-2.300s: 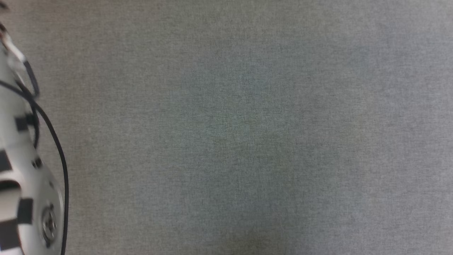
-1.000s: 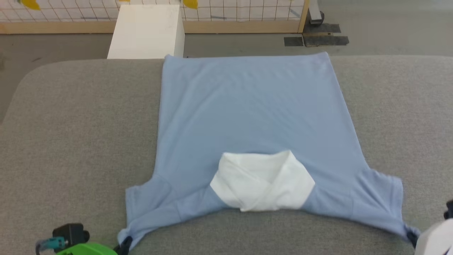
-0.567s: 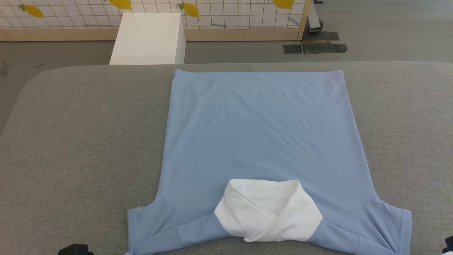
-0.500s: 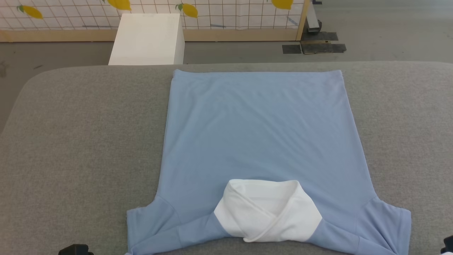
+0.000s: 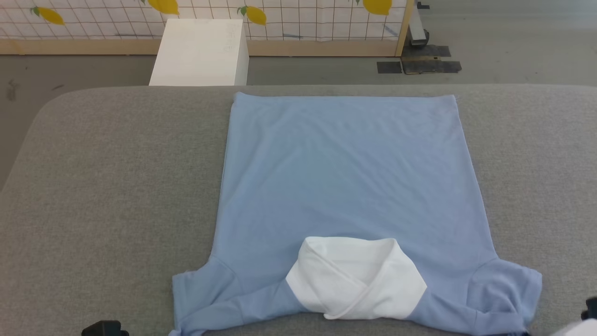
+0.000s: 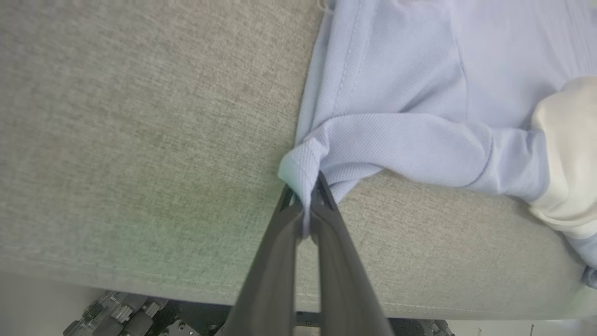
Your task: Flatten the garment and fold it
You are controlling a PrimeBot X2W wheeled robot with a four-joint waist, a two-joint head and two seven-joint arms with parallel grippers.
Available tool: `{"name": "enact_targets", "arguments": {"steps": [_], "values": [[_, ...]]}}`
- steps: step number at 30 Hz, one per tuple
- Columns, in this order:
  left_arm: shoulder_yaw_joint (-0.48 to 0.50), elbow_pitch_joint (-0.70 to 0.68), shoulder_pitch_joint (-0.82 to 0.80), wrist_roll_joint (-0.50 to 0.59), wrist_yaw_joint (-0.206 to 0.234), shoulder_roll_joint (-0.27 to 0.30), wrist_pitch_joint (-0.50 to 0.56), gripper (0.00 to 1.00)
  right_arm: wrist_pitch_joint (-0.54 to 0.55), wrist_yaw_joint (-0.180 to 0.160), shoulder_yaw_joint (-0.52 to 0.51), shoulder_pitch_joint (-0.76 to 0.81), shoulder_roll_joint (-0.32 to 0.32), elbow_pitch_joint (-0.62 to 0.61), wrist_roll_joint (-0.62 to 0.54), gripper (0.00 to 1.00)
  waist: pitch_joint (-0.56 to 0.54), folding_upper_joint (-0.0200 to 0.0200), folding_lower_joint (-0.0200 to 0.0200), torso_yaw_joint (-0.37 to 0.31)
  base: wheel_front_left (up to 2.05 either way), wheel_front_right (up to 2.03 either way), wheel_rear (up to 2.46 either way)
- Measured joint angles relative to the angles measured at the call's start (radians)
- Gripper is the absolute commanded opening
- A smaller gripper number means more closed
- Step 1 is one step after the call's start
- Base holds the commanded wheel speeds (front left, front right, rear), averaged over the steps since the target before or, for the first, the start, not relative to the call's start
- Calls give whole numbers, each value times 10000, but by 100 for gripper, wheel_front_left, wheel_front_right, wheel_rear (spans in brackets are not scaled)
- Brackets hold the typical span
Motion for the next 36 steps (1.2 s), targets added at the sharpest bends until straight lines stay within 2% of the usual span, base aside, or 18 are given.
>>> {"name": "enact_targets", "arguments": {"steps": [6,10,16,21,24,29,33,34,36], "values": [[-159,-247,1,6,0,2,2,0,-1030,0,366,-664,132,-1427,132,100,-47,0,0,106,0,0,0],[-240,-385,-34,17,-10,2,4,0,-2426,2,510,-1725,128,-1473,-92,100,61,0,0,202,0,0,0],[-378,-610,-188,48,-102,6,0,0,-4219,2,972,-4103,-439,-25,-410,100,475,0,0,374,0,0,0],[-504,-828,-668,176,-174,8,-33,0,-4963,2,1189,-6657,-1202,1795,-420,100,1077,0,1,572,0,0,0],[-579,-913,-1031,355,-186,-10,-105,0,-4876,2,1312,-8023,-1710,2872,-466,100,1527,0,1,725,0,0,0],[-746,-1026,-1592,399,-353,-111,-280,0,-4046,2,1354,-9991,-2374,4289,-621,100,2381,0,2,1024,0,0,0],[-855,-1103,-1993,412,-504,-253,-525,0,-2886,2,1195,-11285,-2725,5085,-1005,100,3147,0,2,1299,0,0,0],[-894,-1122,-2187,412,-598,-322,-637,0,-2090,2,1085,-11766,-2836,5402,-1273,100,3537,0,2,1452,0,0,0],[-922,-1164,-2337,412,-698,-362,-754,0,-1406,0,932,-12090,-2907,5563,-1588,100,3878,1,2,1597,0,0,0]]}}
